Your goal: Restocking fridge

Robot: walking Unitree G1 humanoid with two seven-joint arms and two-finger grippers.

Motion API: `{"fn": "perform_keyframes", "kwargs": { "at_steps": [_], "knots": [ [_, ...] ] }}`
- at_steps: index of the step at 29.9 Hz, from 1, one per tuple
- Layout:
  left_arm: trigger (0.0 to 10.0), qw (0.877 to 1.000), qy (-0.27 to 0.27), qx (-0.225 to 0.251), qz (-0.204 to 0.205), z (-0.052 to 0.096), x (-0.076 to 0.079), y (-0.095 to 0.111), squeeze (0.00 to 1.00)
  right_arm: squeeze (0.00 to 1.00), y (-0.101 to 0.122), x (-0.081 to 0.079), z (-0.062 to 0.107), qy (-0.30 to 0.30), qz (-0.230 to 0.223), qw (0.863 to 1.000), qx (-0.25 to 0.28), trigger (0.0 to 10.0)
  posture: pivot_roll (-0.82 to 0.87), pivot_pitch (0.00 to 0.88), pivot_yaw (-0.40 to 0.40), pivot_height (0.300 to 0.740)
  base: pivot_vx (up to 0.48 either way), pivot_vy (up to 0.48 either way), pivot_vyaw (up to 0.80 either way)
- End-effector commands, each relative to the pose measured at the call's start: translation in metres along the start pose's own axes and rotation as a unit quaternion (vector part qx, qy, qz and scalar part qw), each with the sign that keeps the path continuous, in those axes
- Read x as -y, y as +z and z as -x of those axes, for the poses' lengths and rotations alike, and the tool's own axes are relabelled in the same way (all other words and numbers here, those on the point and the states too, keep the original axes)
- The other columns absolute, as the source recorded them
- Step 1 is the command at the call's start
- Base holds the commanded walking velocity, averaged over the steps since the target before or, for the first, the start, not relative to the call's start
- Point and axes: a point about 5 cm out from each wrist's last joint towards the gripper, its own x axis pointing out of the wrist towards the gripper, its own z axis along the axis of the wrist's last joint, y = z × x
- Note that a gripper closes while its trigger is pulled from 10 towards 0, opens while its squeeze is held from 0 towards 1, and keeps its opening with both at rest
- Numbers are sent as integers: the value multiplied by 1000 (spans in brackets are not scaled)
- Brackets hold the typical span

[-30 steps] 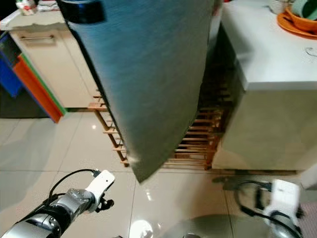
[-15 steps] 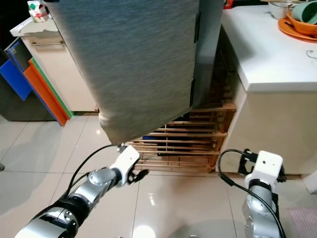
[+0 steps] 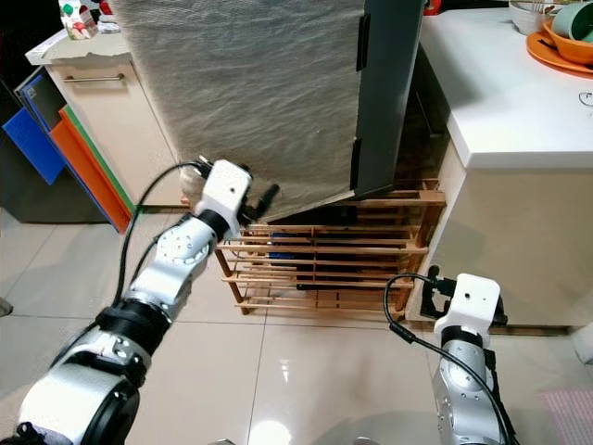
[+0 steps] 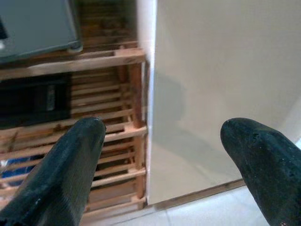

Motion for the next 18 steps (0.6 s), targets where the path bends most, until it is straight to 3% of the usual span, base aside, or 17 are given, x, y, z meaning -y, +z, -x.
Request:
{"fn": "perform_keyframes", "kwargs": {
  "at_steps": [1,5,9,12,18],
  "knots": [
    [10000,1000,24,-10,-9,0,-10,-3,0,0,3,-6,1,14,-1,1000,10,10000,-125,20,92,740,0,0,0],
    [10000,998,56,-24,8,-3,-26,-4,0,0,6,-7,4,22,-2,1000,20,10000,-134,21,91,740,0,0,0],
    [10000,990,95,0,102,4,-33,-5,0,0,32,-15,5,27,-24,995,88,10000,-135,21,94,740,0,0,0],
    [10000,987,108,3,120,10,-31,-8,0,0,39,-20,4,31,-23,994,104,10000,-127,23,93,740,0,0,0],
    [10000,985,126,2,118,13,-26,-13,0,0,52,-36,1,65,-23,990,123,10000,-107,18,82,740,351,246,0]
  ]
}}
